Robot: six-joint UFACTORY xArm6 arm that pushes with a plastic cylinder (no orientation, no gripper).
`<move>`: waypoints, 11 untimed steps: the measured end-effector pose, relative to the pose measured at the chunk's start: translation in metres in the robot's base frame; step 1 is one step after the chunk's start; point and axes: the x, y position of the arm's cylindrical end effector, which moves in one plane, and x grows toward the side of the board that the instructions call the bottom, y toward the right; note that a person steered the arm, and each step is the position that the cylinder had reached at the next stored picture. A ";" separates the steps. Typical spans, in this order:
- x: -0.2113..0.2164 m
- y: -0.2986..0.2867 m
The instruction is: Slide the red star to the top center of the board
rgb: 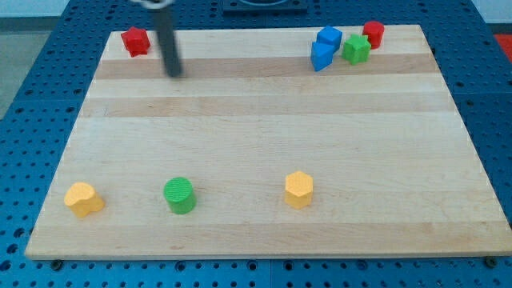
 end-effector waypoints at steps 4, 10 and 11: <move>-0.066 -0.051; -0.076 0.106; -0.058 0.167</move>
